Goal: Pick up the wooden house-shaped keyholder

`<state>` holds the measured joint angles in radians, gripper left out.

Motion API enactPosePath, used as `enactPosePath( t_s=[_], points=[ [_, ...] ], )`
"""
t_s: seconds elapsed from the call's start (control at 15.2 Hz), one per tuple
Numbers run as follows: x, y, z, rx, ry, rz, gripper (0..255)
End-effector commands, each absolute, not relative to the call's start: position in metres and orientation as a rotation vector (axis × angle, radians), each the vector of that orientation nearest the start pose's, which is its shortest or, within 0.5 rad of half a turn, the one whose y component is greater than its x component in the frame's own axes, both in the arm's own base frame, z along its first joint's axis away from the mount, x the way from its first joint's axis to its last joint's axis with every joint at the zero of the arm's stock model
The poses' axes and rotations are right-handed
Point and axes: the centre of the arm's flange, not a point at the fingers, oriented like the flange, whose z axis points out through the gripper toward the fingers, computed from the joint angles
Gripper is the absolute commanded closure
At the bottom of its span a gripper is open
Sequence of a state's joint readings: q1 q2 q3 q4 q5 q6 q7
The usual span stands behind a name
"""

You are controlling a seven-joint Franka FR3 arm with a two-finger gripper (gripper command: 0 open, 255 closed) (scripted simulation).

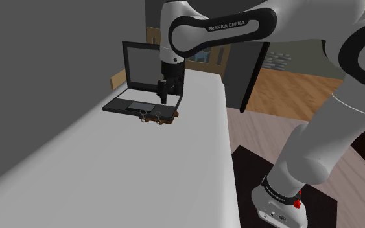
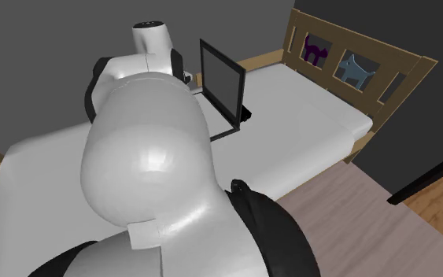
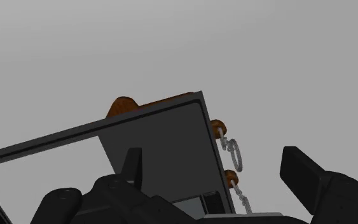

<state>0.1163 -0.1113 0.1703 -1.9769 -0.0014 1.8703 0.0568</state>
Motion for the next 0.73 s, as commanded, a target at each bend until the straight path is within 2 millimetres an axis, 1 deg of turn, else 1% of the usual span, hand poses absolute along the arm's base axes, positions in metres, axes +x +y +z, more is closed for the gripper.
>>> enactPosePath(
  t_s=[0.0,0.2,0.26,0.66],
  points=[
    [0.523,0.171,0.503,-3.137,-0.404,0.008,0],
    [0.549,0.199,0.486,-3.131,-0.467,0.034,0],
    [0.553,0.203,0.483,-3.130,-0.476,0.038,0],
    [0.553,0.203,0.452,-3.130,-0.476,0.038,0]
  ],
)
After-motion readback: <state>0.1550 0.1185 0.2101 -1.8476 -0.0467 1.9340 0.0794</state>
